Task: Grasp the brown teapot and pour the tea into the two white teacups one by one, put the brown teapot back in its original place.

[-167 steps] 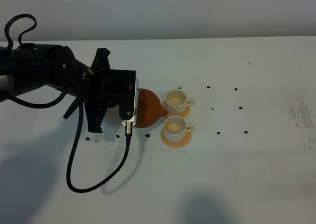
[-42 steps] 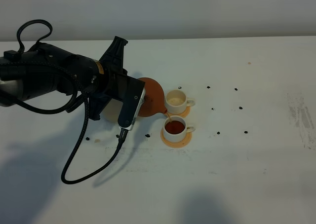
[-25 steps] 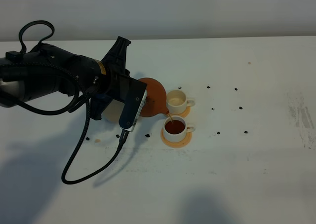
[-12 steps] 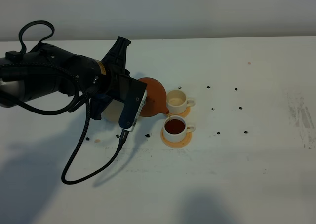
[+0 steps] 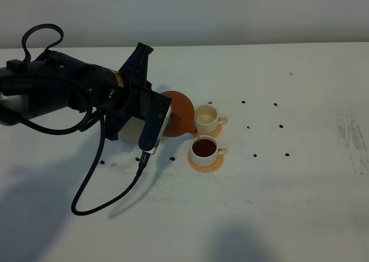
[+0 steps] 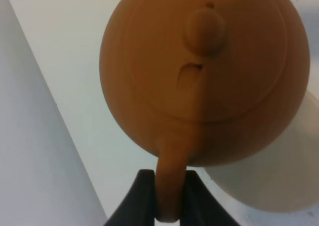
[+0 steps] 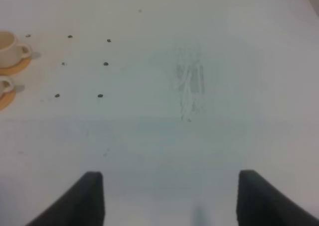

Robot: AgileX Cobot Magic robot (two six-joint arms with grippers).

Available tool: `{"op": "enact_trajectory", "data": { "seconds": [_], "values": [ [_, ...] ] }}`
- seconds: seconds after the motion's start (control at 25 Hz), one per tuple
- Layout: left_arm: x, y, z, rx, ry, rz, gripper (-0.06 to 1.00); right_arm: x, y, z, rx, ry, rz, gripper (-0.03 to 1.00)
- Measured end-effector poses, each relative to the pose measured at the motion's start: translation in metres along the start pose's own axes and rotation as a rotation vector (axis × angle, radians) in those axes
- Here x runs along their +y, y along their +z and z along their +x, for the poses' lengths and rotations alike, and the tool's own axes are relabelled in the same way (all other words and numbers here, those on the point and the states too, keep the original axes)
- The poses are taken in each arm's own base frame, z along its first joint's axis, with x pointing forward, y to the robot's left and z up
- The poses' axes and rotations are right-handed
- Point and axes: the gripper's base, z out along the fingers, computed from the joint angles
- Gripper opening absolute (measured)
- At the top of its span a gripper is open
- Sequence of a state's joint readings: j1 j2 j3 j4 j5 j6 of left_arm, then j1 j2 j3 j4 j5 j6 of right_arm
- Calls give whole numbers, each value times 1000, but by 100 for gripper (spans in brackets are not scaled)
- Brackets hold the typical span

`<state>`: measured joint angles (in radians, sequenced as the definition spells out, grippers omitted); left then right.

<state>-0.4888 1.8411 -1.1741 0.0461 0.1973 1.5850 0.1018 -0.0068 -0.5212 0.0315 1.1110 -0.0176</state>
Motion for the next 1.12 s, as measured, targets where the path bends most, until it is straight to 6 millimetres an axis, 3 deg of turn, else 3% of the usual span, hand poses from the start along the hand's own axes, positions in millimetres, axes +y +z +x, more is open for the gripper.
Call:
{"op": "enact_trajectory", "data": {
  "seconds": [0.8,1.12],
  "values": [
    [-7,0,-2,-15,-144,74,9,0,0,0,0,0,0,54],
    [-7,-3,-3,-16,-295,94,9,0,0,0,0,0,0,54]
  ]
}}
